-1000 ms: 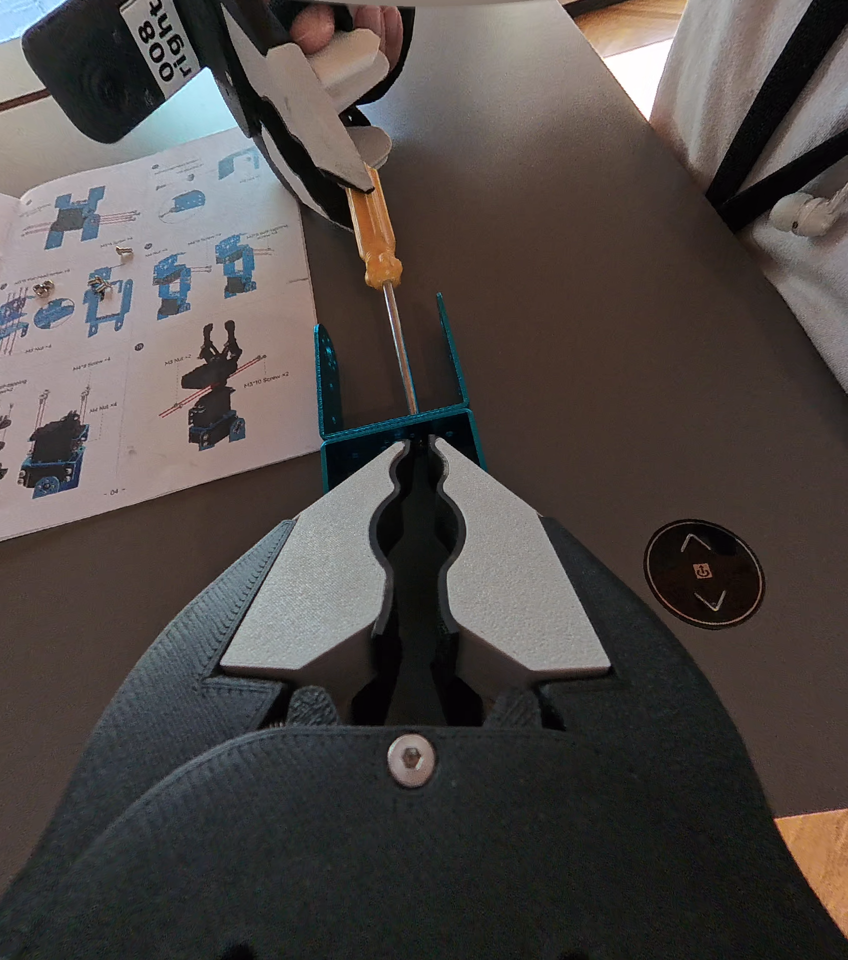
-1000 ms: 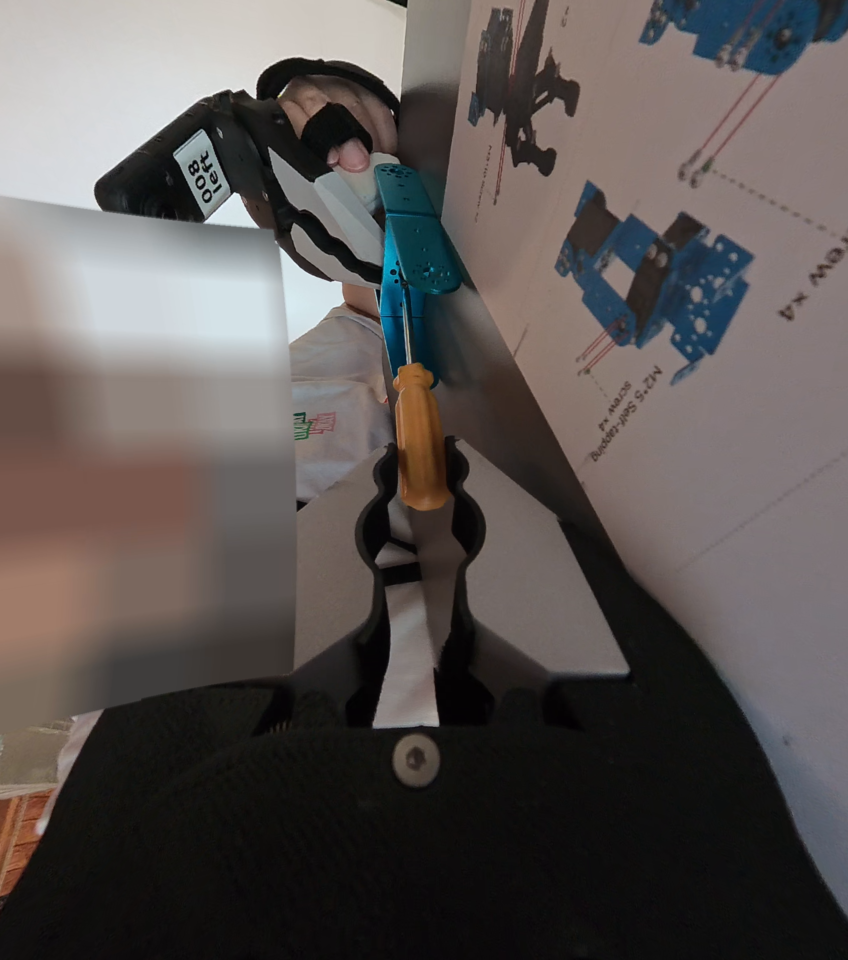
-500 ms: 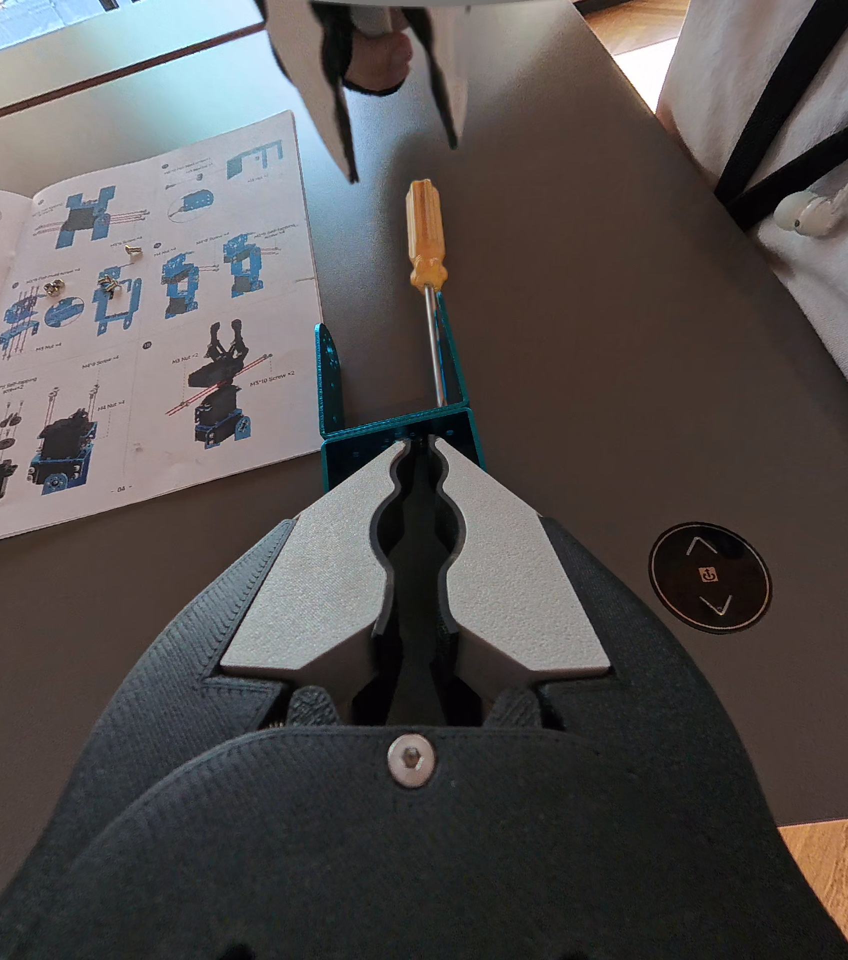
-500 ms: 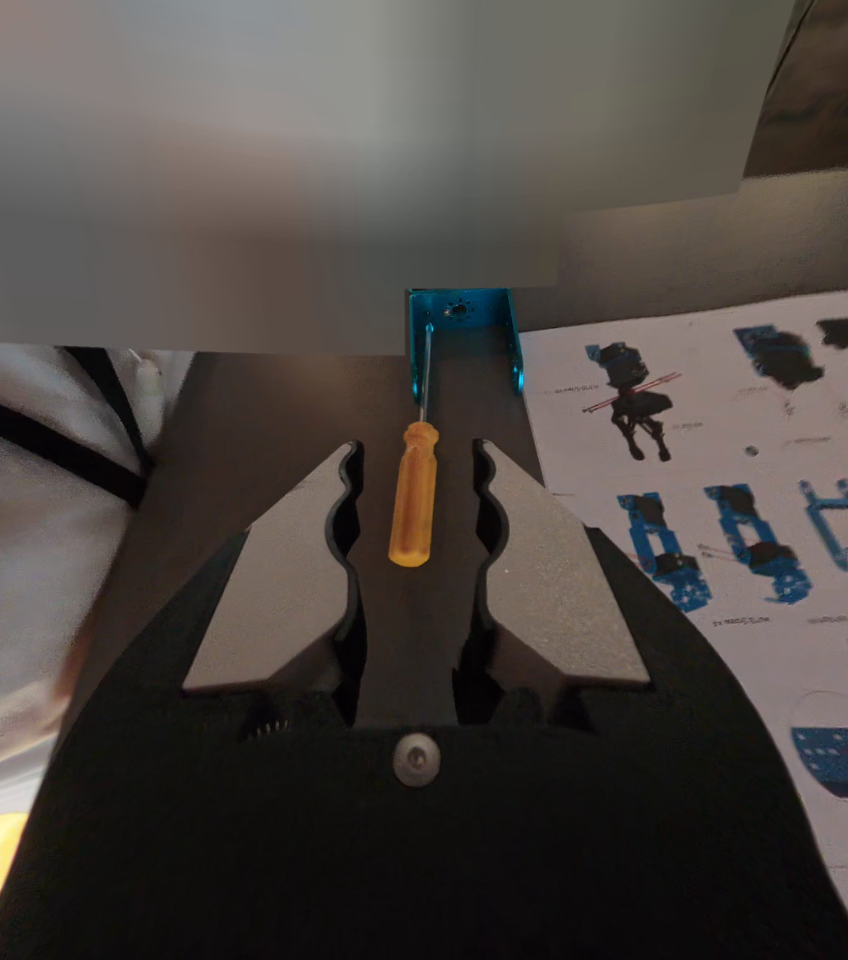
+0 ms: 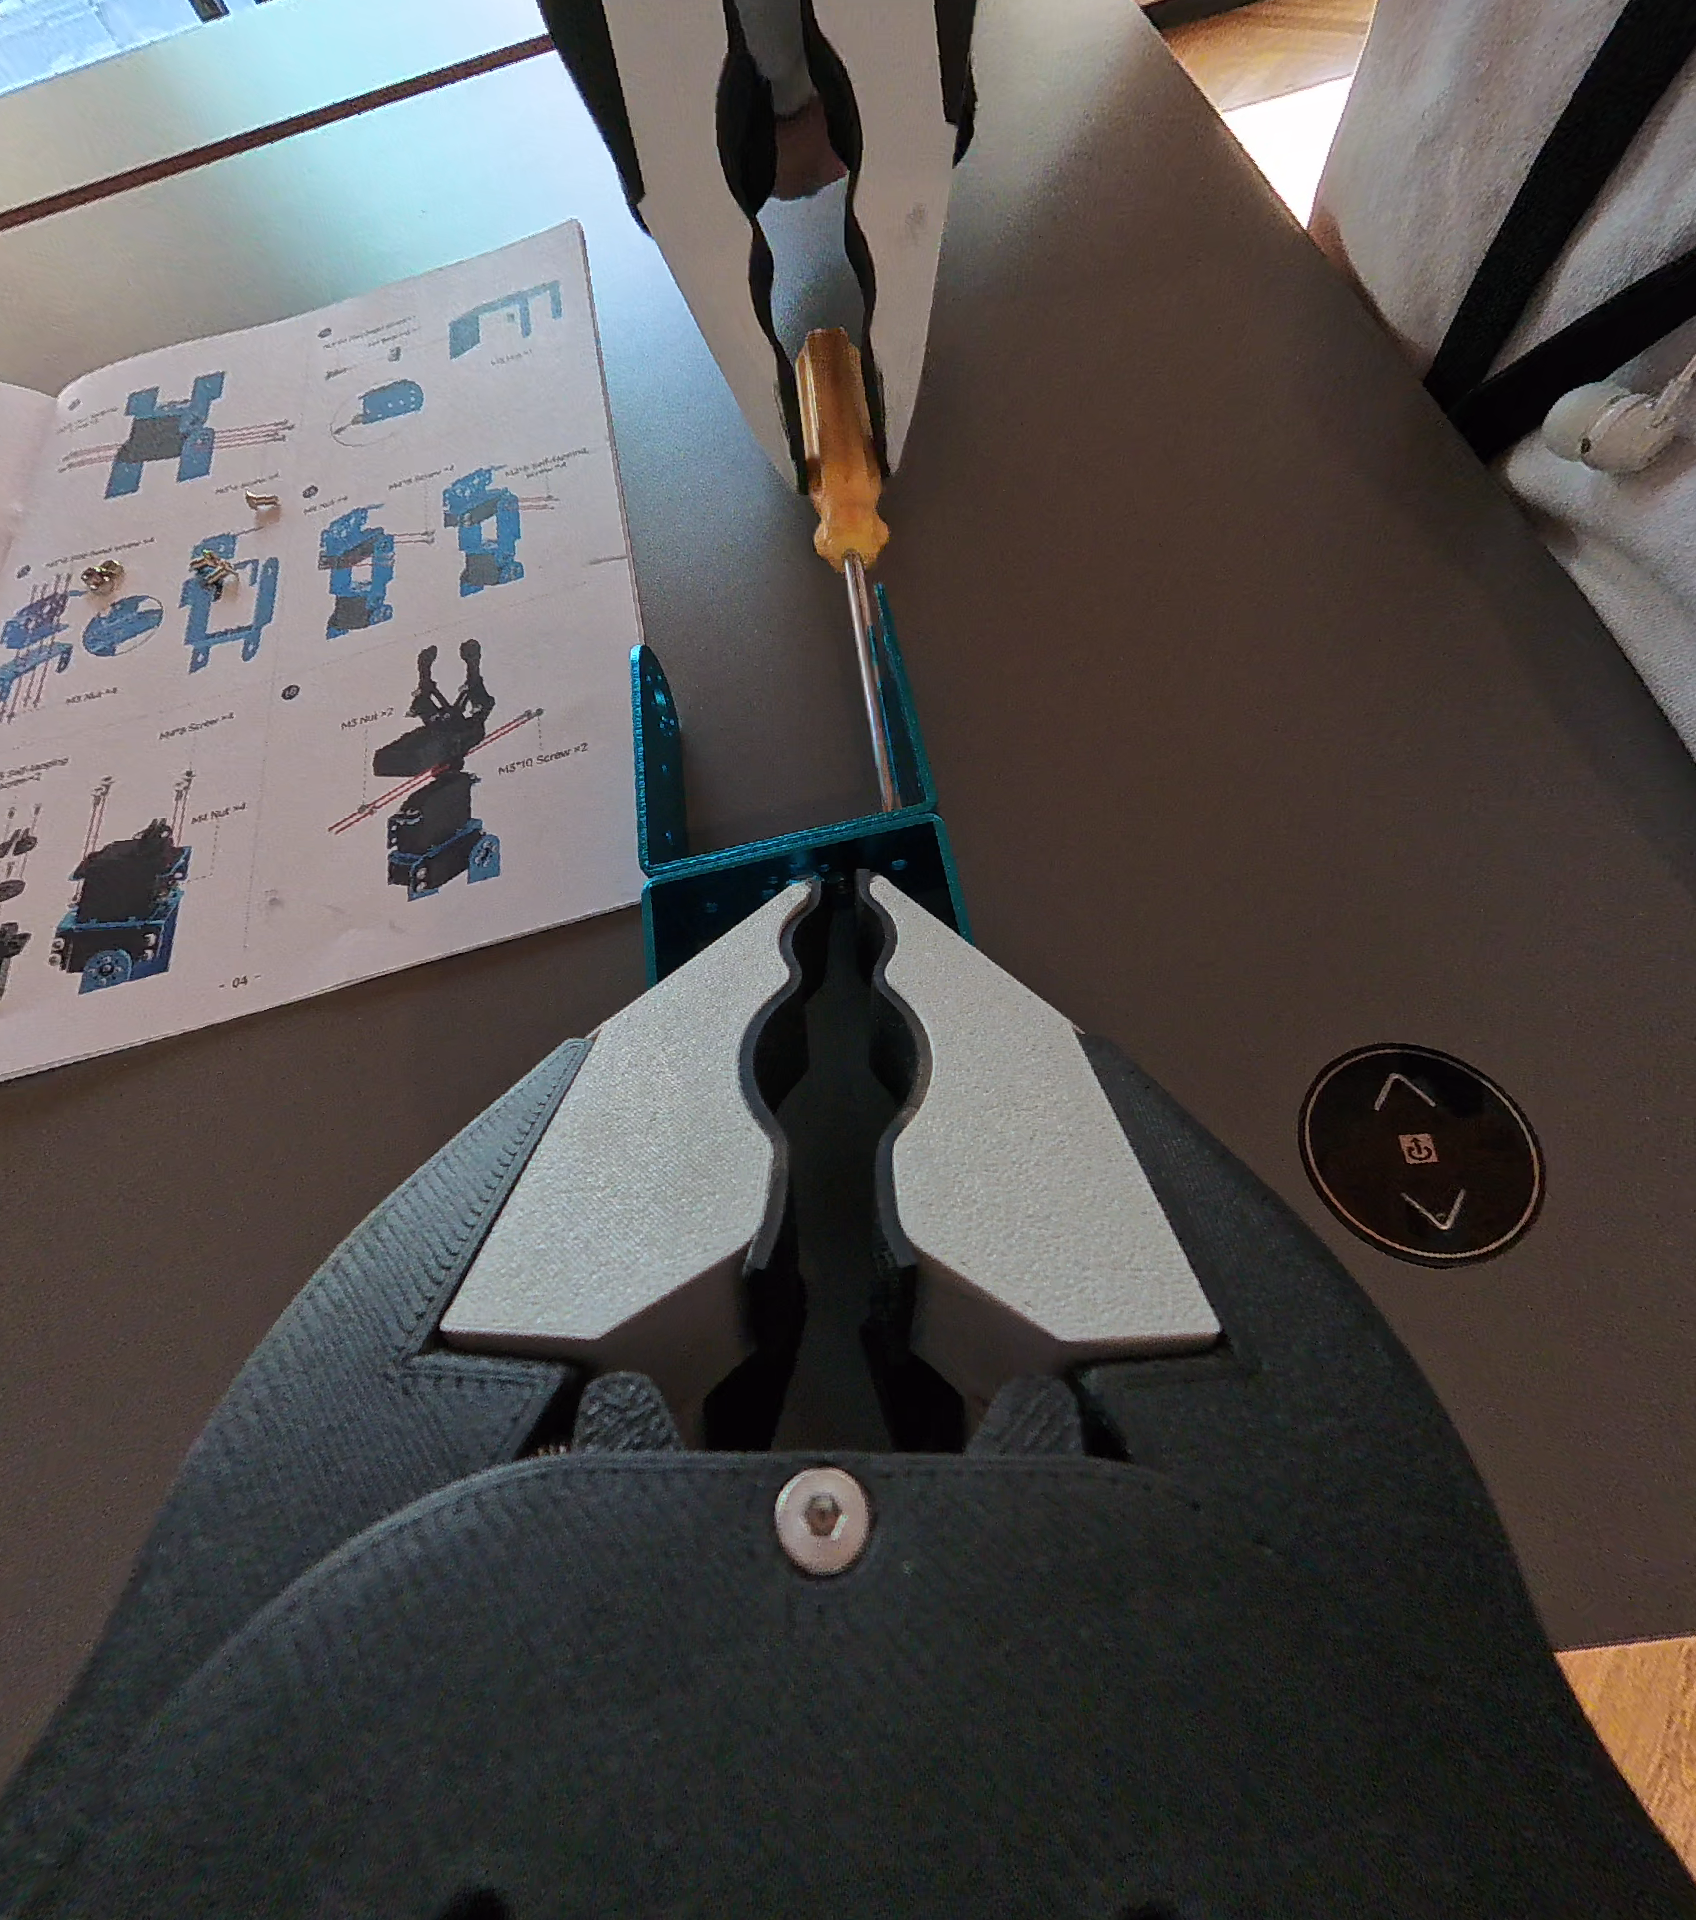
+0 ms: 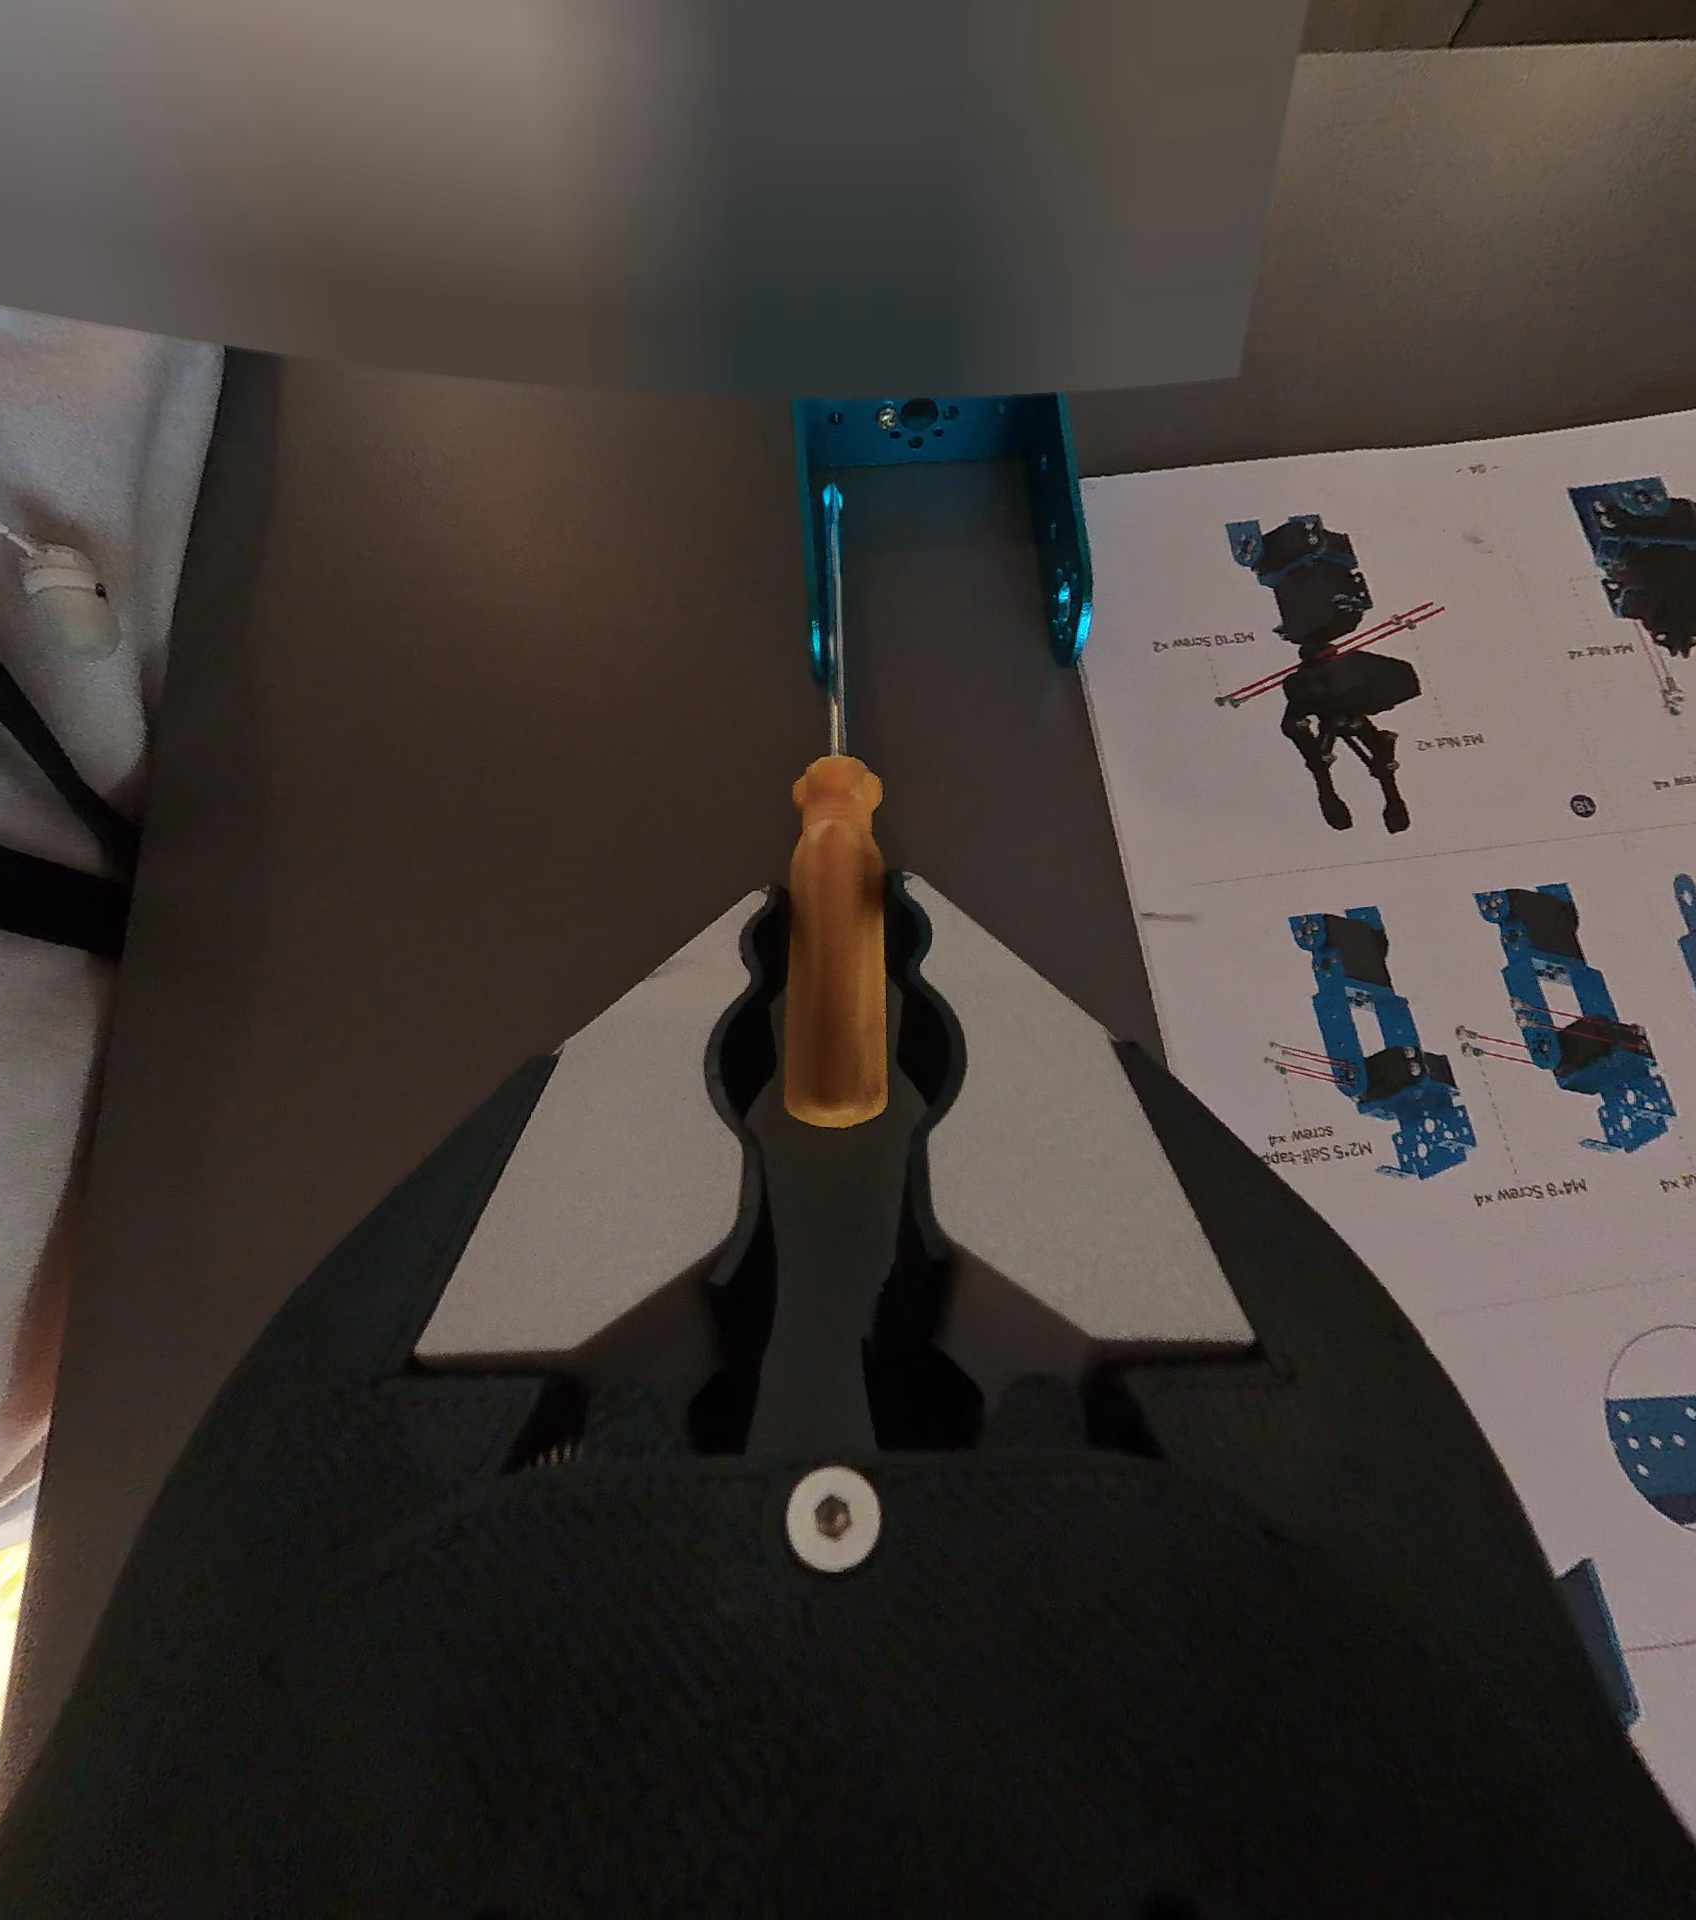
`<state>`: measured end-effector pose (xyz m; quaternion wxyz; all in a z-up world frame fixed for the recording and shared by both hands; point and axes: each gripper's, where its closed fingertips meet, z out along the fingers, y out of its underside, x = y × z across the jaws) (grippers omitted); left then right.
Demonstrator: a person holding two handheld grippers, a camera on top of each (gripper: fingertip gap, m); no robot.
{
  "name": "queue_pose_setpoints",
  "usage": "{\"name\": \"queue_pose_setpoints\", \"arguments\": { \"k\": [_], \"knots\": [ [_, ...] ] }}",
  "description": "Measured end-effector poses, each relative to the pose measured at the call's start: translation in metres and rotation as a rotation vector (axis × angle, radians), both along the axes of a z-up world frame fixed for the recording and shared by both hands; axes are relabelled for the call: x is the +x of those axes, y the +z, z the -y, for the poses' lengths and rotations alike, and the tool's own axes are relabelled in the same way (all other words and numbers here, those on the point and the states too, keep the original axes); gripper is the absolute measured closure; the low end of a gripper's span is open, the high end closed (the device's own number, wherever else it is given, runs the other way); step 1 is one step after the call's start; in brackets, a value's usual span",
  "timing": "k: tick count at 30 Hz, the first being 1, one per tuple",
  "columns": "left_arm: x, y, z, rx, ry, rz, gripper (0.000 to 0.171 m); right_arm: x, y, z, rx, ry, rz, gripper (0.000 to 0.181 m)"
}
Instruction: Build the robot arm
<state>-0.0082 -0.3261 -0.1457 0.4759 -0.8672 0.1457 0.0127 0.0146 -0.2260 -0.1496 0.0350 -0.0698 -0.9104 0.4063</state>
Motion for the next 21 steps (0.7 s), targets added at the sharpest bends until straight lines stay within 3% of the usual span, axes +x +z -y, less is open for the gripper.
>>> {"name": "queue_pose_setpoints", "arguments": {
  "k": [21],
  "knots": [
    [0.0, 0.0, 0.0, -0.002, 0.001, 0.003, 0.168, -0.015, 0.009, 0.008, -0.061, -0.014, -0.056, 0.164]
  ]
}}
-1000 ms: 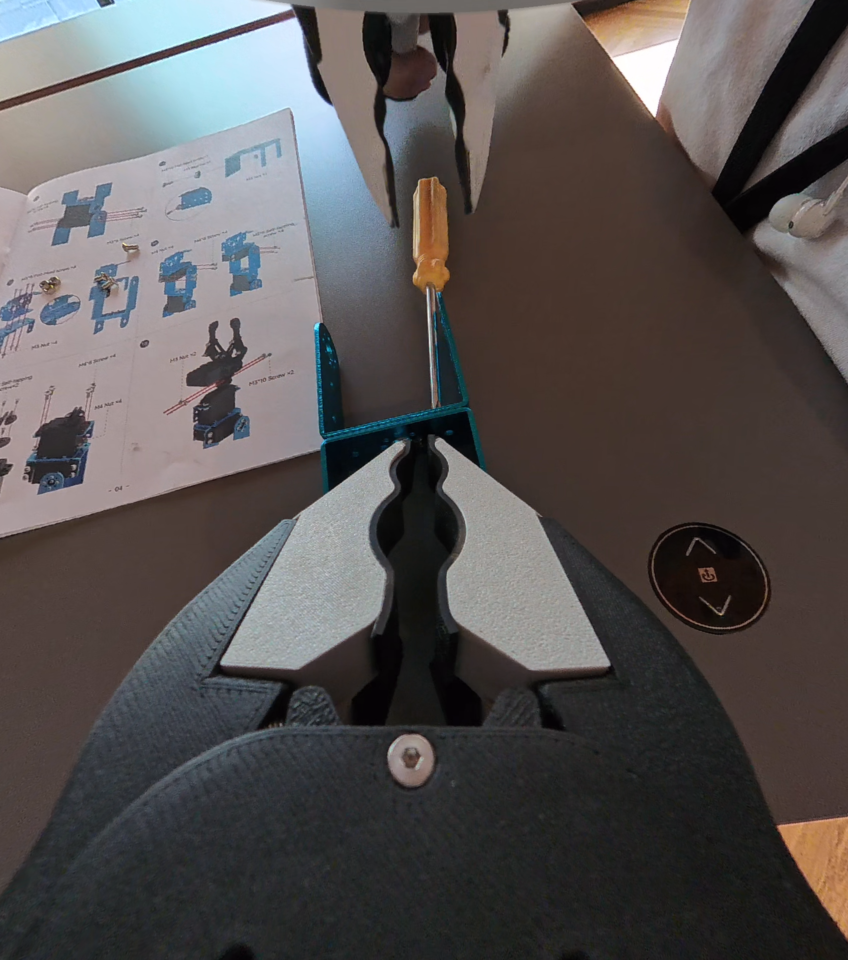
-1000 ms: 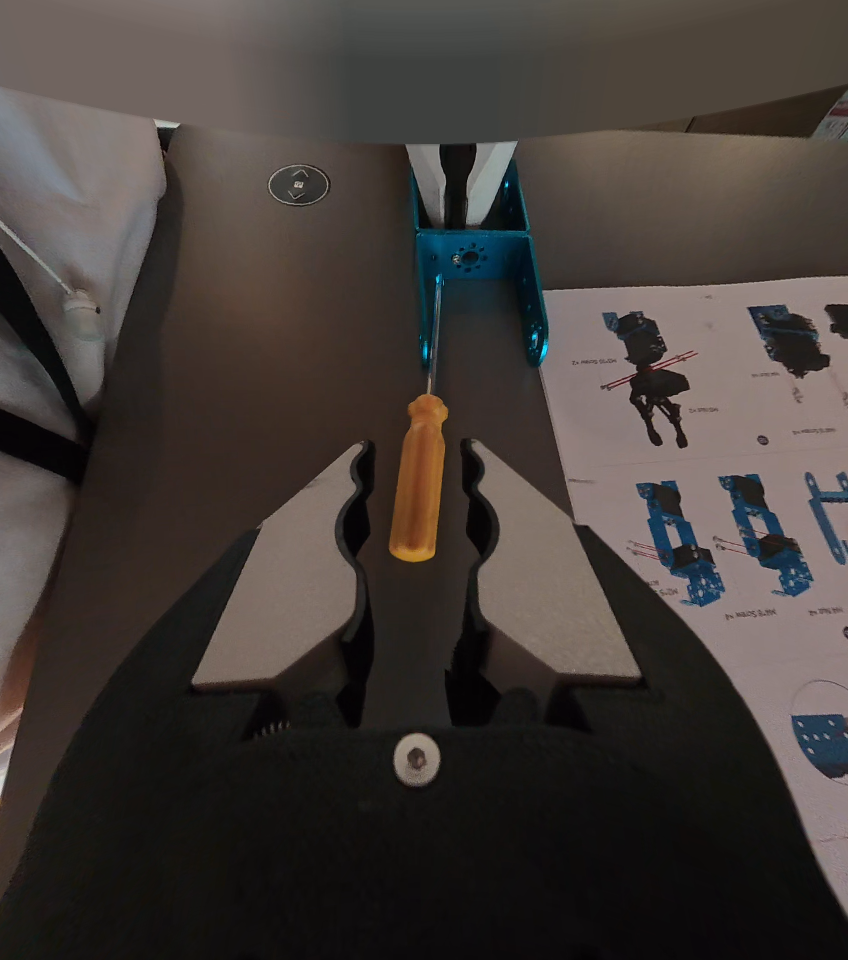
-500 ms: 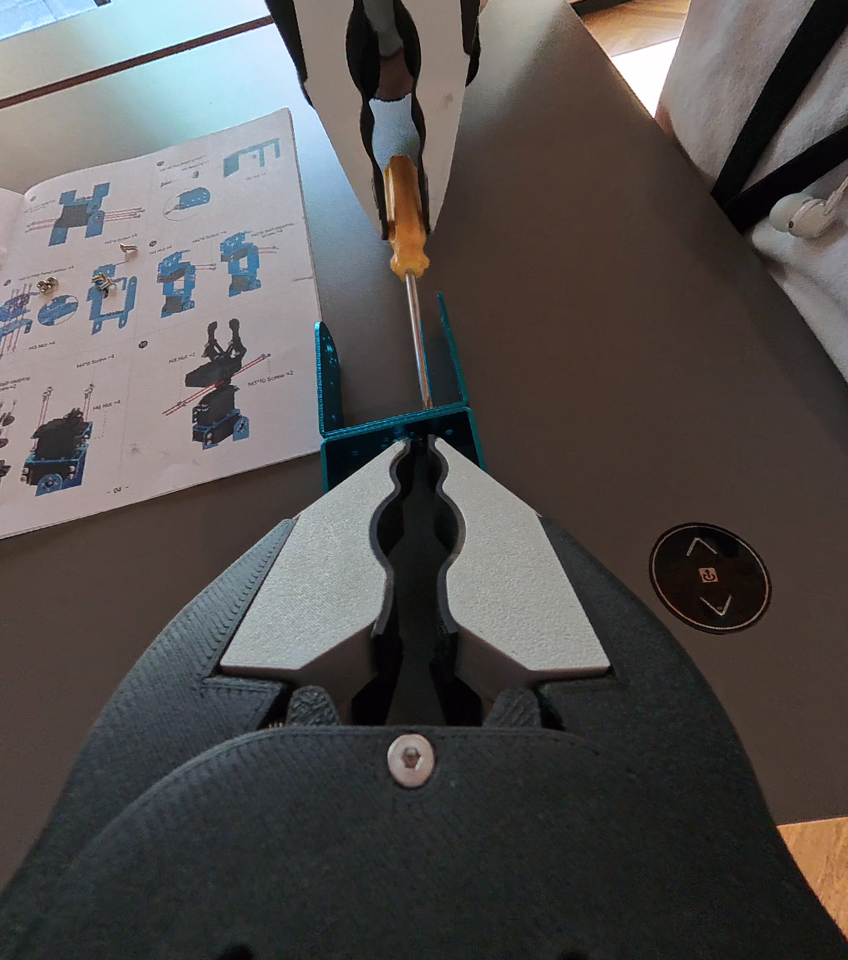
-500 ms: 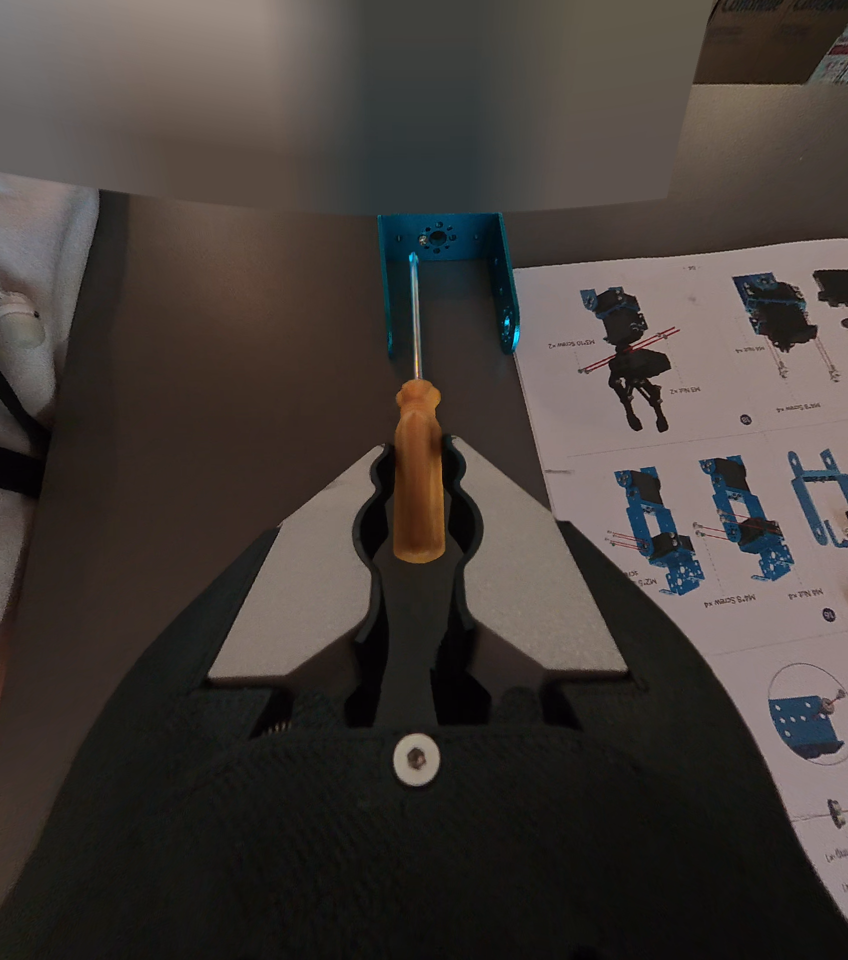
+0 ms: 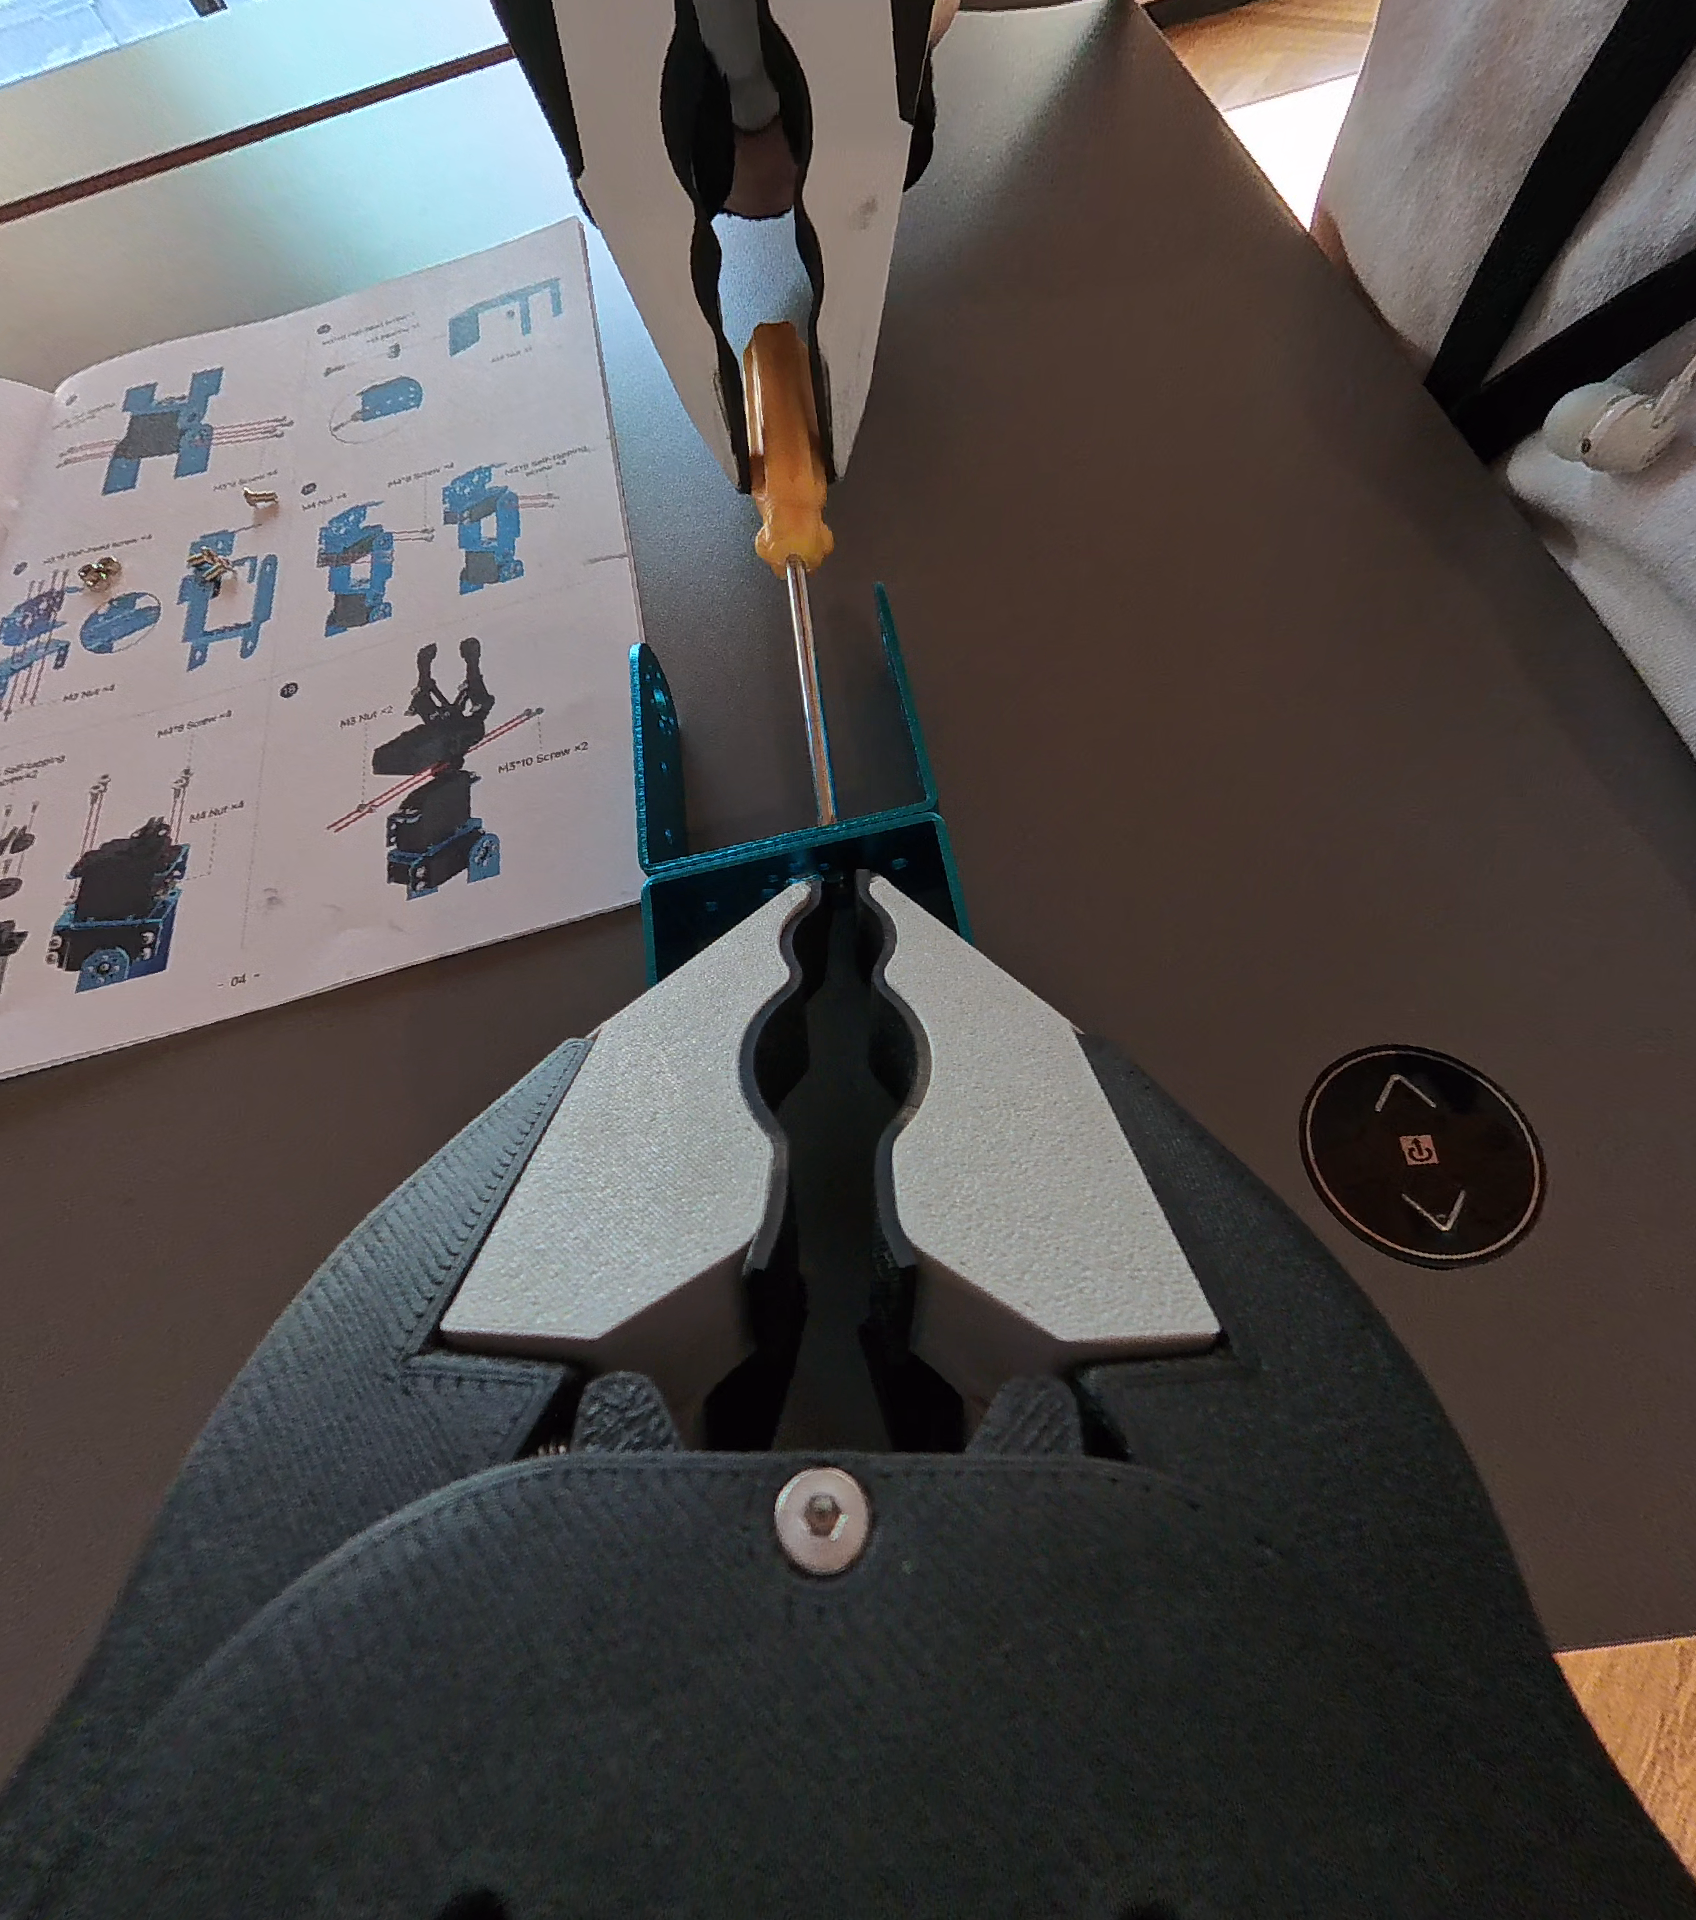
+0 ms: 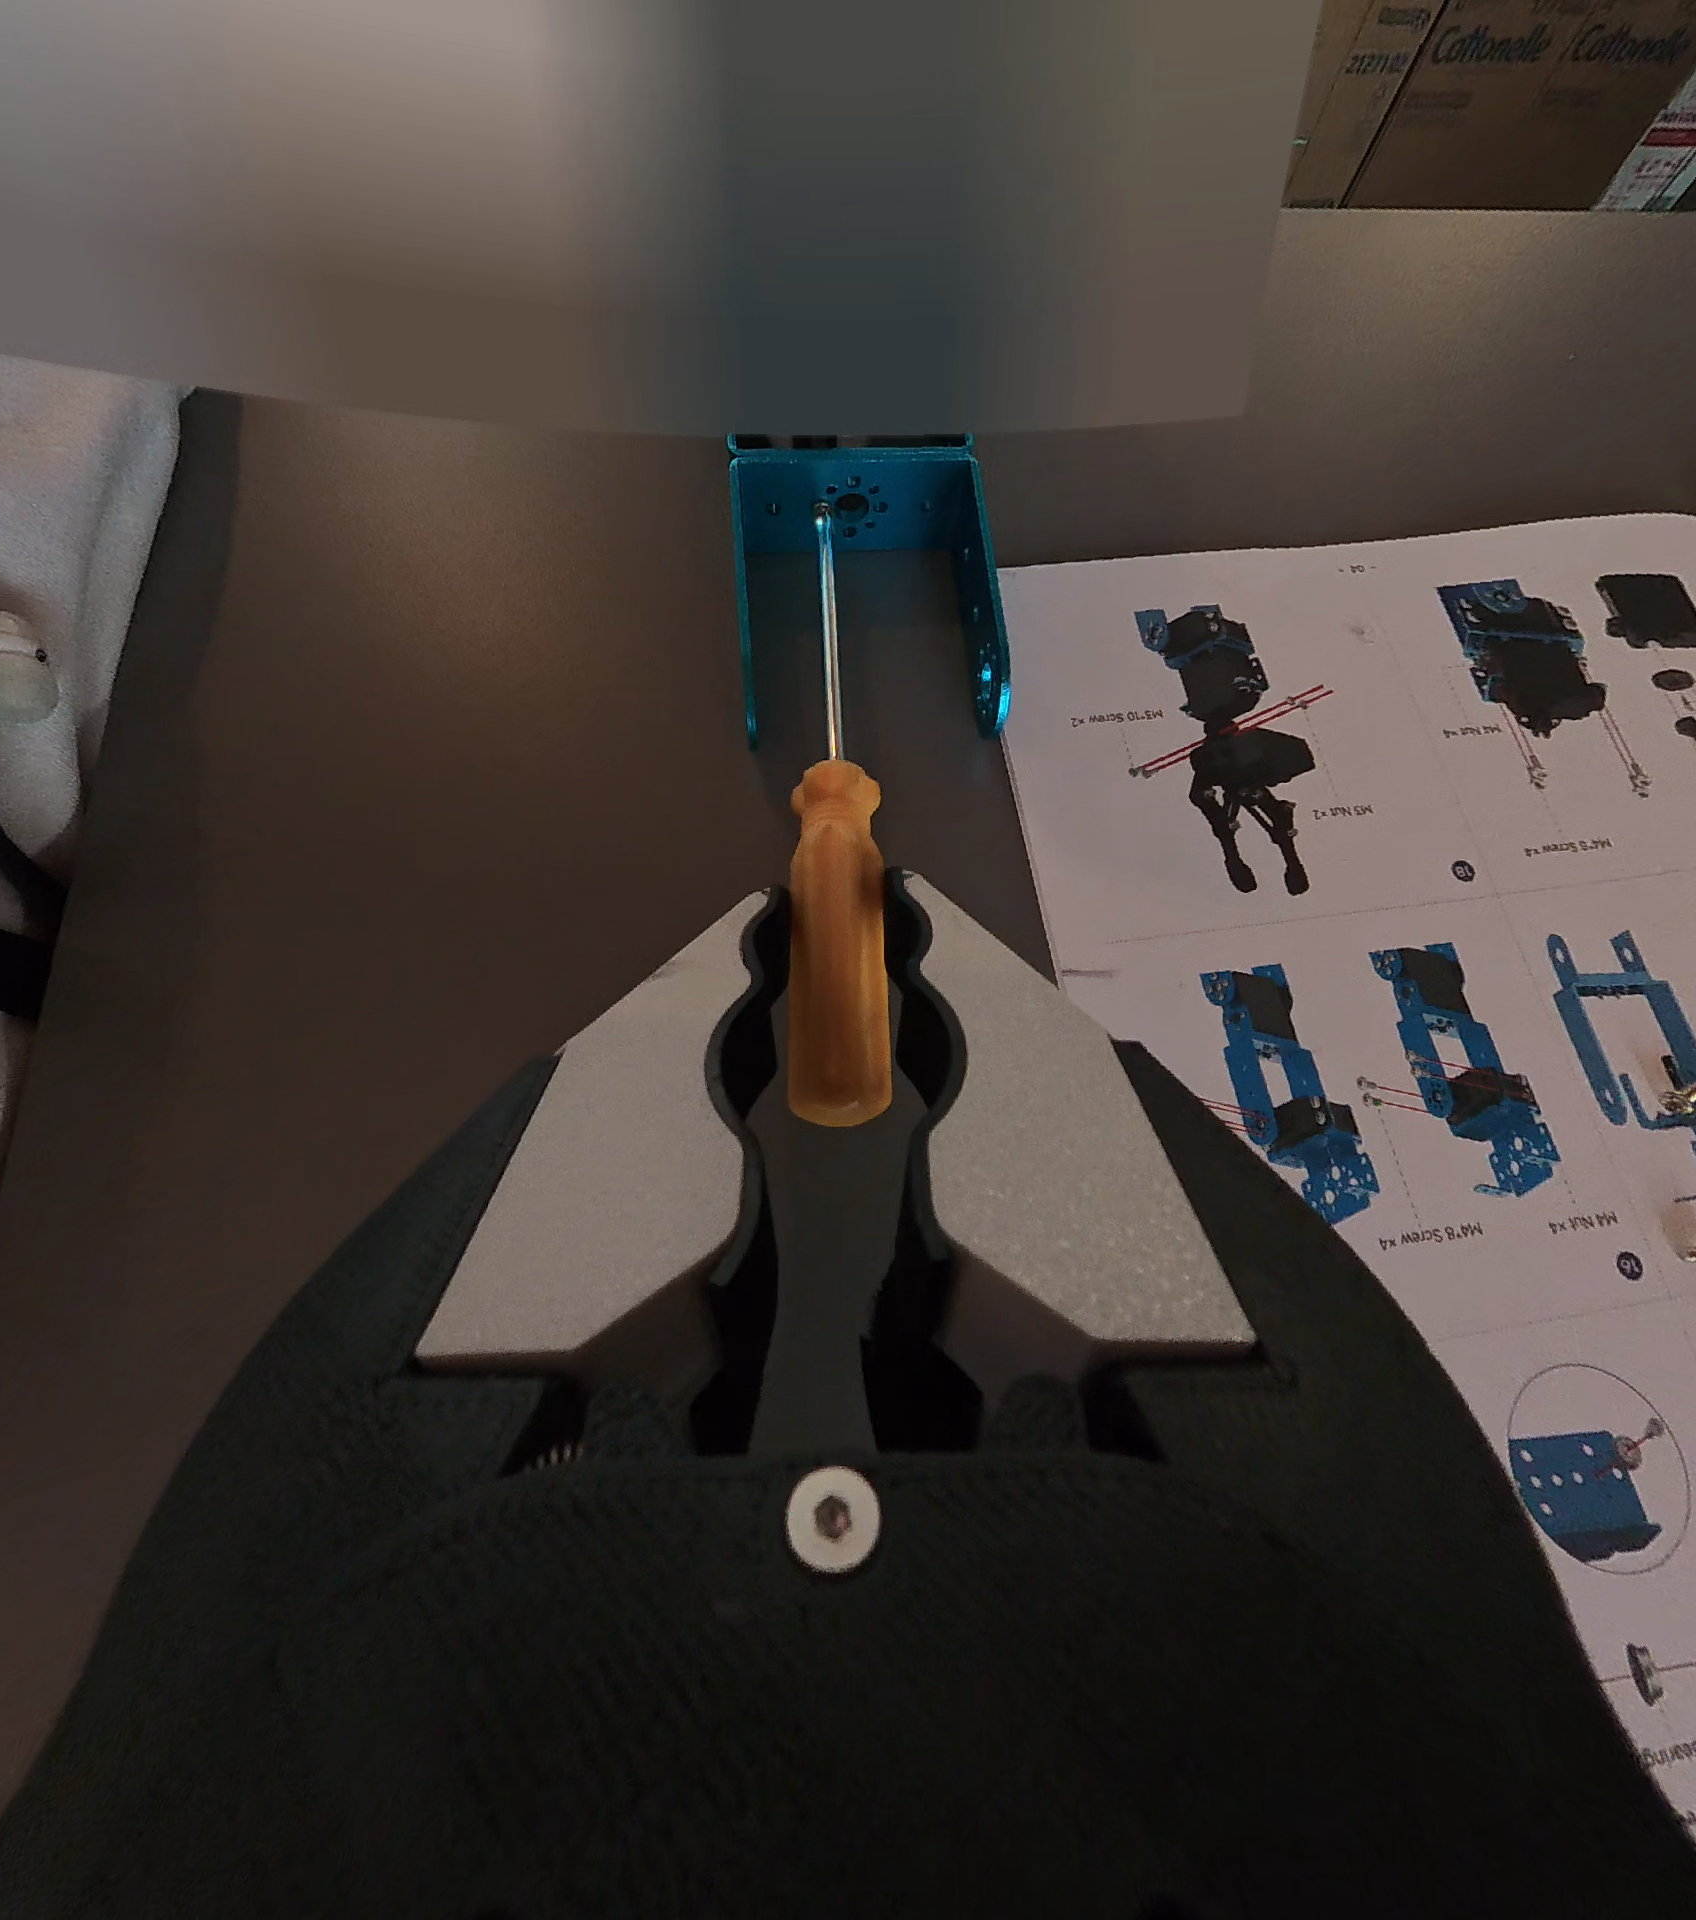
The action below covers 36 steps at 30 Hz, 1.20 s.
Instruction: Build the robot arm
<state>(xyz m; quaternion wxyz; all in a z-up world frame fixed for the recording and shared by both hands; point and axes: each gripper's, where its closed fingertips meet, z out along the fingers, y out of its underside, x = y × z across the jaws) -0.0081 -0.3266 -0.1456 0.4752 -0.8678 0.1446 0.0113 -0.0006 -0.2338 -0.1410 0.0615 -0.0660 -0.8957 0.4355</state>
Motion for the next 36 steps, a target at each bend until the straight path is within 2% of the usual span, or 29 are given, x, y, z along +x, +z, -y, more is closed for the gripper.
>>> {"name": "queue_pose_setpoints", "arguments": {
  "k": [9, 13, 17, 24, 33, 36],
  "knots": [
    [0.0, 0.0, 0.0, -0.002, -0.001, 0.005, 0.168, -0.001, 0.001, 0.0, 0.008, 0.019, -0.05, 0.164],
    [0.0, 0.0, 0.0, -0.003, -0.004, 0.007, 0.168, -0.002, -0.007, 0.0, 0.067, 0.045, -0.101, 0.163],
    [0.0, 0.0, 0.0, -0.002, -0.006, 0.007, 0.168, 0.0, -0.009, 0.001, 0.026, 0.045, 0.031, 0.164],
    [-0.001, 0.0, 0.0, 0.001, -0.004, -0.009, 0.168, -0.002, 0.01, 0.002, -0.135, 0.027, 0.197, 0.164],
    [0.001, 0.0, 0.0, 0.004, -0.013, -0.019, 0.168, -0.007, 0.011, 0.002, -0.245, -0.07, 0.607, 0.165],
    [0.001, 0.0, 0.0, 0.004, -0.017, -0.019, 0.168, -0.009, 0.013, 0.002, -0.29, -0.084, 0.662, 0.166]
  ]
}}
